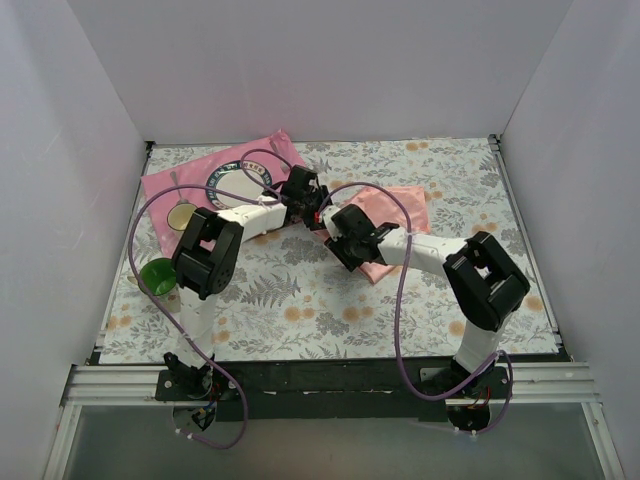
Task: Fold the napkin, place the utensils inside, and roll it up
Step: Roll the napkin with the utensil
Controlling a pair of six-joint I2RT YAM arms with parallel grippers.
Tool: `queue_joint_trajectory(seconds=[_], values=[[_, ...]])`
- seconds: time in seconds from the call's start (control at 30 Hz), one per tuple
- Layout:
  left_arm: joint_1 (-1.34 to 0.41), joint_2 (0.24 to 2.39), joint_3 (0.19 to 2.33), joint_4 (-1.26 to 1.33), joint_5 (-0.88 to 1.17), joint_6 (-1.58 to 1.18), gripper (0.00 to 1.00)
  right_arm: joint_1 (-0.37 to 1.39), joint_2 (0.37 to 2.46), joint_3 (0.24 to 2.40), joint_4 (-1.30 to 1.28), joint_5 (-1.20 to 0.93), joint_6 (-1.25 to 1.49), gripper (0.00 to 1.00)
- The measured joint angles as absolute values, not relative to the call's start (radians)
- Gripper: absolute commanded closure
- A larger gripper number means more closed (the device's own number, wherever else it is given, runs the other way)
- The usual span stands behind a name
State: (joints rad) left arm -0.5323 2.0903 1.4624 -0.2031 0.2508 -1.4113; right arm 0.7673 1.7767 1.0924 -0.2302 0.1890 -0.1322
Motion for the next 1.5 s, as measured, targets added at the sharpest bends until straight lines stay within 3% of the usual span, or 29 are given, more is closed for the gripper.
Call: queue_joint_trajectory(seconds=[0.2, 0.43, 0.57, 0.73, 0.97, 1.23, 1.5], values=[[-0.510, 2.069, 1.455, -0.202, 0.253, -1.444, 0.60, 0.811, 1.814, 1.115, -0.233, 0.260, -0.159, 0.51], [-0.458, 1.982, 1.380, -0.199, 0.254, -1.515, 0.57, 0.821, 1.842, 1.131, -0.217, 0.340, -0.167, 0.58], [-0.433, 1.921, 1.300, -0.178, 0.254, -1.555, 0.56, 0.821, 1.853, 1.131, -0.205, 0.385, -0.177, 0.71], [-0.429, 1.857, 1.193, -0.131, 0.257, -1.600, 0.43, 0.826, 1.857, 1.124, -0.202, 0.405, -0.190, 0.84], [-0.417, 1.805, 1.077, -0.011, 0.297, -1.709, 0.46, 0.832, 1.858, 1.123, -0.207, 0.397, -0.187, 0.99], [-0.413, 1.826, 0.987, 0.154, 0.381, -1.864, 0.41, 0.807, 1.852, 1.123, -0.208, 0.350, -0.170, 0.99], [-0.439, 1.829, 0.927, 0.265, 0.387, -1.957, 0.43, 0.732, 1.833, 1.123, -0.214, 0.163, -0.142, 0.99]])
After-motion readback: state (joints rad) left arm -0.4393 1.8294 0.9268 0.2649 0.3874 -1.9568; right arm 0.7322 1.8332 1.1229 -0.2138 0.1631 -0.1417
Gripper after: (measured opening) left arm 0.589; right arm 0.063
